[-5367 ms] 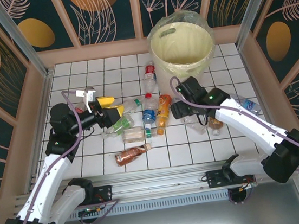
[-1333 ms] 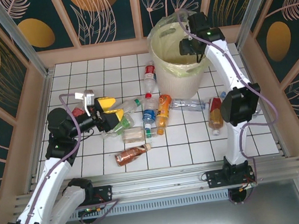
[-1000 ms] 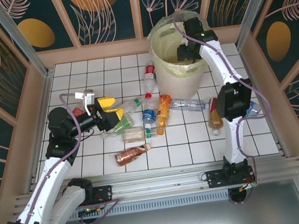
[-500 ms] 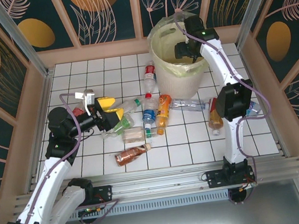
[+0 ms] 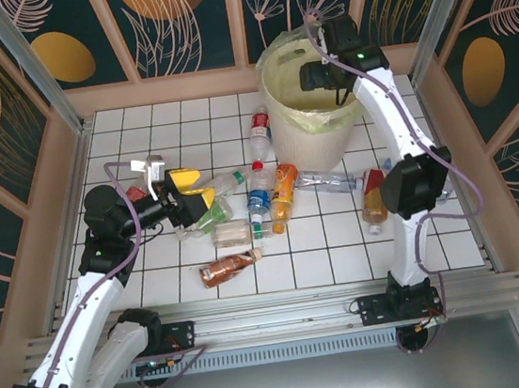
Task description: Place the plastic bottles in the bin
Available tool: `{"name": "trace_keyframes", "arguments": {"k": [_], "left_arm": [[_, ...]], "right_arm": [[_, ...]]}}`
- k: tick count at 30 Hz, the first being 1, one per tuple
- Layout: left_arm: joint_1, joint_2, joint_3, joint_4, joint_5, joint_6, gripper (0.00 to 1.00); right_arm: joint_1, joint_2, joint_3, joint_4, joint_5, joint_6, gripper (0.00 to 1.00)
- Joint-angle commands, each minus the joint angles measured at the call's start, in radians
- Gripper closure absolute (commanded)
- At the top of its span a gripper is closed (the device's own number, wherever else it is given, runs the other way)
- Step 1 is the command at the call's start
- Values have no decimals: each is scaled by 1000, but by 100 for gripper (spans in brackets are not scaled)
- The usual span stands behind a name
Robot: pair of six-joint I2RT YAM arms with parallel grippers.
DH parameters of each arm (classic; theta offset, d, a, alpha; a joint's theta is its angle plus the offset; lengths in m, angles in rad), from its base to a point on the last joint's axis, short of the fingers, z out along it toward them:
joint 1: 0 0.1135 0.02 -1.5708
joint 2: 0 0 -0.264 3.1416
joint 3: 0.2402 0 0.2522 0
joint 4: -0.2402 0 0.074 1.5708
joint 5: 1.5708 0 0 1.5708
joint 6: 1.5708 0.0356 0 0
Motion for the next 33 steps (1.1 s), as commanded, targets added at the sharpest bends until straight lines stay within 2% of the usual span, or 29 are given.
{"name": "trace_keyframes", "arguments": {"k": [1, 5, 10, 16, 23, 29, 33], "left_arm": [[-4, -10, 29, 9, -4, 19, 1], [-4, -13, 29, 7, -5, 18, 1], [-4, -17, 29, 8, -5, 19, 1], [-5, -12, 33, 9, 9, 17, 1], [-3, 7, 45, -21, 22, 20, 1], [-4, 37, 47, 10, 12, -26, 1], [-24, 68, 58, 64, -11, -67, 1]], "right_arm": [[54, -131, -84, 139, 37, -36, 18], [127, -261, -222, 226, 71, -49, 18], [218, -415, -405, 285, 56, -19, 19], [309, -601, -635, 341, 44, 105, 20], [335, -771, -865, 293, 4, 288, 21], [314, -830, -986, 119, 133, 375, 20], [259, -864, -1098, 119, 117, 420, 20]]}}
